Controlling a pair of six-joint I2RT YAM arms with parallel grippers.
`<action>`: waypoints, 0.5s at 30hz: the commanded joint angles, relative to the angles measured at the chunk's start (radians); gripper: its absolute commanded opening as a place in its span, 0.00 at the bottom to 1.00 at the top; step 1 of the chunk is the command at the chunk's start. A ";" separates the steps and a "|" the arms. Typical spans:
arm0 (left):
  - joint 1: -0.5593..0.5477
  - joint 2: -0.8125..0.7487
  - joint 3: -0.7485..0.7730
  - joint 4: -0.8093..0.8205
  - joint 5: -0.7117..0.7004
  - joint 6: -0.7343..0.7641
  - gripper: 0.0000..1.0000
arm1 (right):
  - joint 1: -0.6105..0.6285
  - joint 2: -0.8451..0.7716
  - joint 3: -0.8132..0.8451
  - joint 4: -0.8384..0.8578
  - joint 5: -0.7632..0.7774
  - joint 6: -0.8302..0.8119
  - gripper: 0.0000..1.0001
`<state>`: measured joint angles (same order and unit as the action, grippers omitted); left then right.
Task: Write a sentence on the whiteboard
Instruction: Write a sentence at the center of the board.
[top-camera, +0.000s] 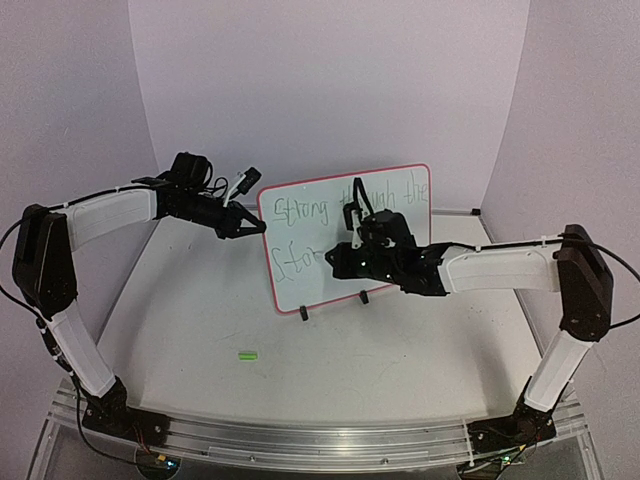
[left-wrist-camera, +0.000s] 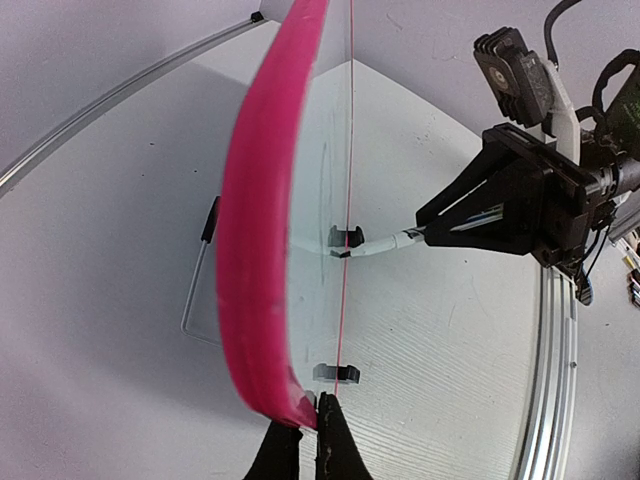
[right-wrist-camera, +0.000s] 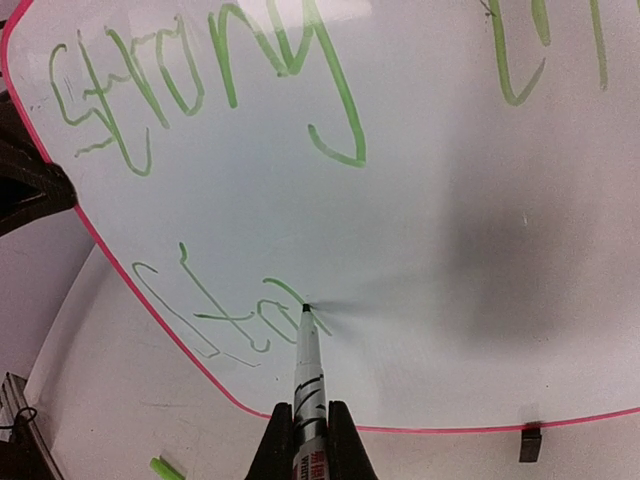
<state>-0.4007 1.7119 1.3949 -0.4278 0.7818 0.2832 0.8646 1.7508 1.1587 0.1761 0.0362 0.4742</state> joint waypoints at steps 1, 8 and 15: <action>-0.023 0.014 -0.008 -0.097 -0.064 0.070 0.00 | -0.009 -0.057 0.002 0.037 0.073 0.017 0.00; -0.024 0.014 -0.008 -0.098 -0.064 0.070 0.00 | -0.010 -0.067 -0.017 0.038 0.060 0.022 0.00; -0.024 0.008 -0.008 -0.098 -0.064 0.070 0.00 | -0.010 -0.143 -0.076 0.061 0.030 0.005 0.00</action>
<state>-0.4011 1.7119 1.3949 -0.4278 0.7826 0.2840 0.8579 1.6966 1.1128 0.1938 0.0674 0.4868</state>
